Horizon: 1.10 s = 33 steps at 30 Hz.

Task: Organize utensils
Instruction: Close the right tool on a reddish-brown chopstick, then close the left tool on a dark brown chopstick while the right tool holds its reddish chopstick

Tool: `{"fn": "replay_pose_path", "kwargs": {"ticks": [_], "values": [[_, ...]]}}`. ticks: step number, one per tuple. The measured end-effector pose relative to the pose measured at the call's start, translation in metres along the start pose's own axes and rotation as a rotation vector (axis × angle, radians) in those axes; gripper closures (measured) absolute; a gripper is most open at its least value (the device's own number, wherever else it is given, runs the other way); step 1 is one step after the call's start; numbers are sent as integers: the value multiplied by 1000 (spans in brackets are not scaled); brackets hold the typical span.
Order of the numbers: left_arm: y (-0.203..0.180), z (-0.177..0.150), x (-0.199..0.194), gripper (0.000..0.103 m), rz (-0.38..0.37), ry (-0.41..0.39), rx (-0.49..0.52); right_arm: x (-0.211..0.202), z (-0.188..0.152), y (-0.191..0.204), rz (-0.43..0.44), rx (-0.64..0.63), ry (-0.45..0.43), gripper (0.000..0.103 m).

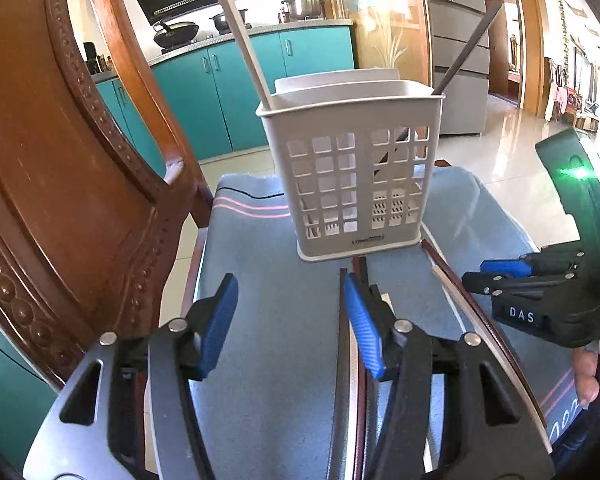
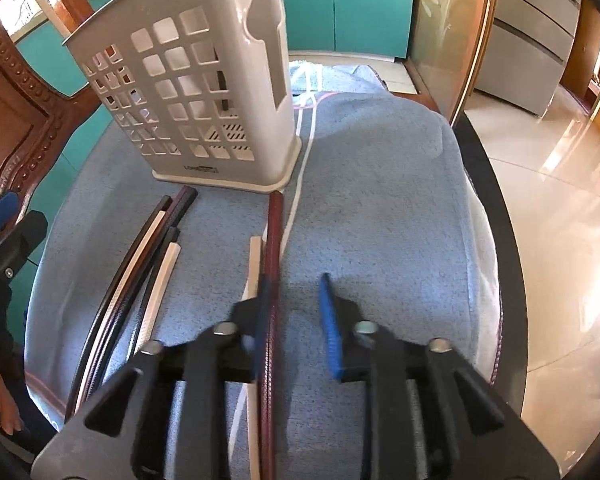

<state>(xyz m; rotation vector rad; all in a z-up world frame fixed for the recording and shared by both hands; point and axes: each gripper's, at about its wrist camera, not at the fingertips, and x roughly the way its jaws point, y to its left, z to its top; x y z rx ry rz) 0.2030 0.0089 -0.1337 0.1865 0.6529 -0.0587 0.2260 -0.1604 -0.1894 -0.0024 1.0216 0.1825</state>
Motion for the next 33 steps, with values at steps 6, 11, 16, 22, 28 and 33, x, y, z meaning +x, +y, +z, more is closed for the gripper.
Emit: {"fn": "replay_pose_path", "kwargs": {"ticks": [6,11,16,22,28,33], "values": [[4,0,0,46,-1,4,-1,3,-1,8,-5,-33,11,69],[3,-1,5,46,0,23,9,4,-4,13,8,-50,17,90],[23,0,21,46,-38,92,-72,-5,-2,8,52,-10,-8,99],[46,-10,49,46,-148,243,-199,-10,0,-5,23,18,-6,99],[17,-18,65,46,-174,317,-100,-2,-2,-1,25,-18,16,96],[17,-22,70,49,-166,347,-92,-2,-4,-2,24,-10,13,87]]}}
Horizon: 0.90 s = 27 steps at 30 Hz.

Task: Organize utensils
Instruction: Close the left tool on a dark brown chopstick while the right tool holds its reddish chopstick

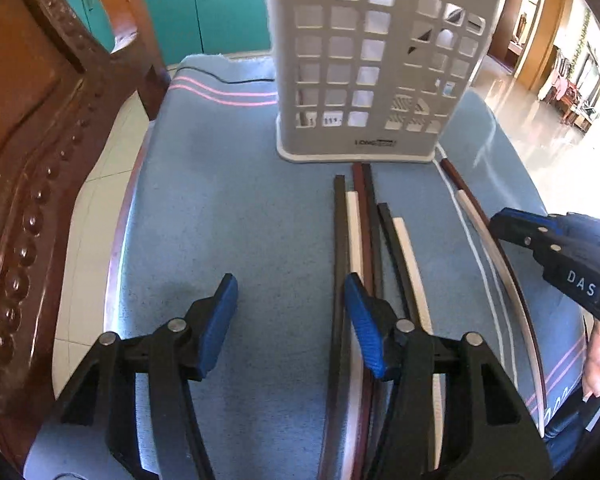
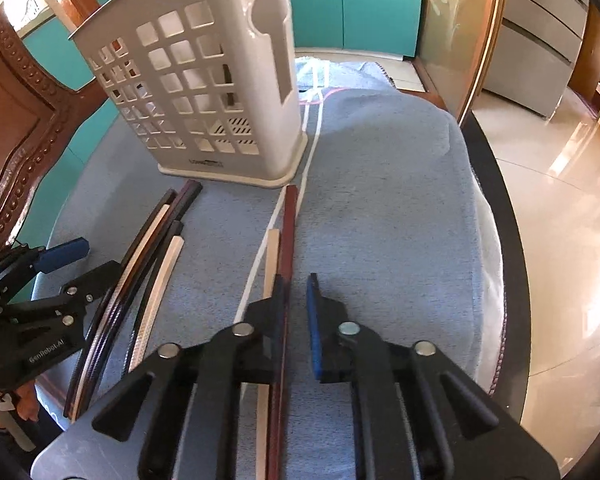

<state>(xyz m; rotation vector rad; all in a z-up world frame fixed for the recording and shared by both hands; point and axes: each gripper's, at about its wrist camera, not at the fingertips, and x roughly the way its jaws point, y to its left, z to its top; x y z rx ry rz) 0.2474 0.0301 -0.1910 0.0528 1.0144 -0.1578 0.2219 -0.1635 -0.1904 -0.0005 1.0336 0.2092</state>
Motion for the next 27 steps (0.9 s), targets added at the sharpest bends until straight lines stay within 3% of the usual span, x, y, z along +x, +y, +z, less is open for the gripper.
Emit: {"fn": "replay_pose_path", "kwargs": {"ticks": [6,16,17,18,19,27], "values": [[6,1,-3,69,-49,9,-25,5,2,-1,-20,-11,-6,80],[27,0,2,69,7,25,-54,9,-5,14,-78,-104,54,77],[25,-1,1,69,2,25,-50,10,-5,15,-76,-97,47,78],[23,-2,1,69,-1,25,-47,10,-6,17,-72,-94,44,88],[20,-2,0,69,-3,25,-42,10,-6,17,-53,-93,42,96],[15,-3,-11,64,-32,-6,-47,-15,2,9,139,4,-9,97]]}}
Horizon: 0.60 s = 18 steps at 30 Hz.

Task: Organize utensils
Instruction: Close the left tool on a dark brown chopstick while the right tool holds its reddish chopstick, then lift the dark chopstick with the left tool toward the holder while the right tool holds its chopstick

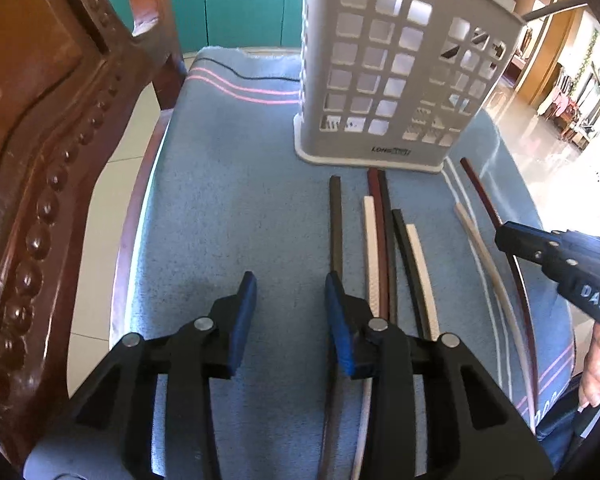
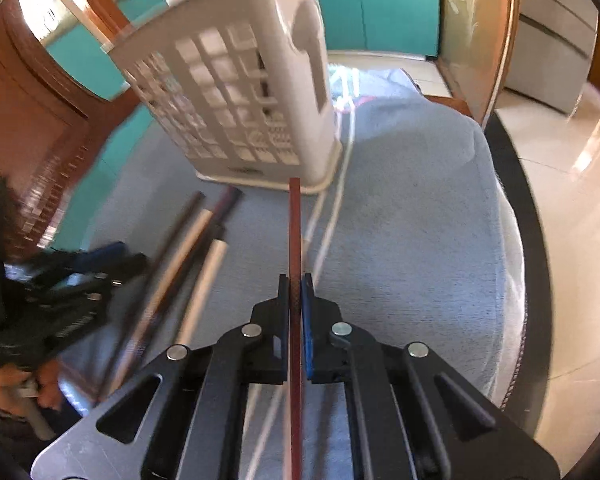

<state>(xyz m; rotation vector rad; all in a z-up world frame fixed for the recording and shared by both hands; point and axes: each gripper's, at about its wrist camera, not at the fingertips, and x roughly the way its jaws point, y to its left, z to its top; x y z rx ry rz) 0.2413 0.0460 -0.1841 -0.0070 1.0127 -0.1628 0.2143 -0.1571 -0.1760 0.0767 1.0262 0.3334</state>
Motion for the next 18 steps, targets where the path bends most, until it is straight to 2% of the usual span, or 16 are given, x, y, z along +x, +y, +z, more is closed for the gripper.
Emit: {"fn": "replay_pose_path", "kwargs": {"ticks": [2,7,8,10,13,18], "values": [[-4,-2,-2,61,-10,-2,13,-4,0,-1,0,3,3,97],[-17,-6,2,62,17,32,51,7,-2,-12,-71,20,49,97],[-17,-6,3,65,20,27,54,10,-3,-13,-89,22,58,97],[-19,-7,0,89,7,25,56,12,-3,-16,-104,24,68,97],[-21,-7,-8,97,-6,2,53,13,-3,-16,-111,27,70,97],[-17,-4,-34,100,-64,-85,21,14,-4,-20,-122,22,69,97]]}}
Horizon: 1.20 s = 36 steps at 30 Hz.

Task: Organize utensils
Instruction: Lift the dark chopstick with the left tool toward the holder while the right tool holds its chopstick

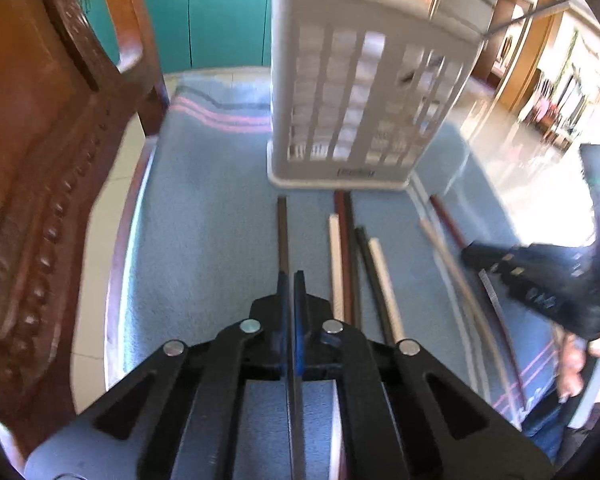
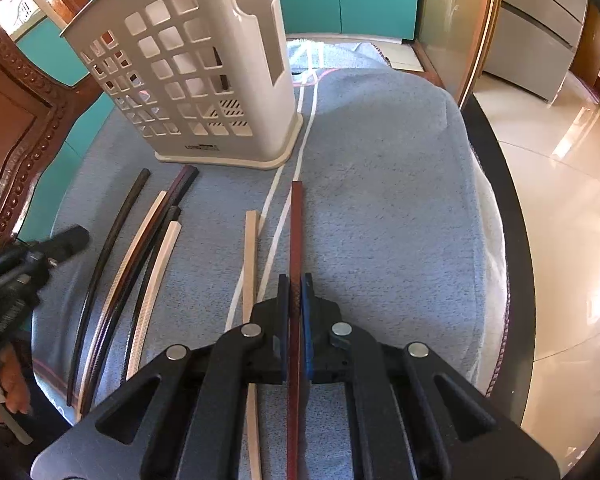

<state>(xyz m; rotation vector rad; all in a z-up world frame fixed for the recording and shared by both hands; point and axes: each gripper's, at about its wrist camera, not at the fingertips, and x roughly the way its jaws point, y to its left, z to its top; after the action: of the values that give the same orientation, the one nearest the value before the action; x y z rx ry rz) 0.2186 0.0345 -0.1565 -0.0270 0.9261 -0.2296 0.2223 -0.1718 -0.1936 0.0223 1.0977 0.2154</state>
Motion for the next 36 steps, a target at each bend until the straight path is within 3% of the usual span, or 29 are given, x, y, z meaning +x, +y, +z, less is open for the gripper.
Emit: {"fn": "replay_pose_path", "kwargs": {"ticks": [3,5,10,13,18,24,26,27,28,30,33,36], "values": [[5,4,-12,100,-11,-37,-27,3,-2,-1,-4,0,0,97],[9,3,-9,100,5,-15,-42,2,-3,-1,-11,-2,-1,96],[8,-3,10,77,26,63,-42,2,-1,-1,-24,0,-6,90],[5,-4,14,71,34,78,-26,0,2,0,-25,-3,-18,85],[-1,-1,31,69,50,106,-12,-2,3,4,-14,-13,-29,80],[-12,10,48,65,110,94,23,8,3,21,-135,-100,-57,80],[-16,14,52,66,119,89,32,9,4,23,-128,-100,-54,82],[-18,16,52,77,108,88,33,9,4,22,-94,-93,-46,95],[-20,18,55,89,99,88,36,9,3,22,-71,-81,-46,96],[-24,19,55,96,96,85,43,8,2,23,-57,-77,-53,96],[-21,18,50,96,73,65,21,-8,0,20,-30,-77,-98,97],[-20,16,27,96,56,11,7,-53,-2,17,9,-76,-199,97]]}}
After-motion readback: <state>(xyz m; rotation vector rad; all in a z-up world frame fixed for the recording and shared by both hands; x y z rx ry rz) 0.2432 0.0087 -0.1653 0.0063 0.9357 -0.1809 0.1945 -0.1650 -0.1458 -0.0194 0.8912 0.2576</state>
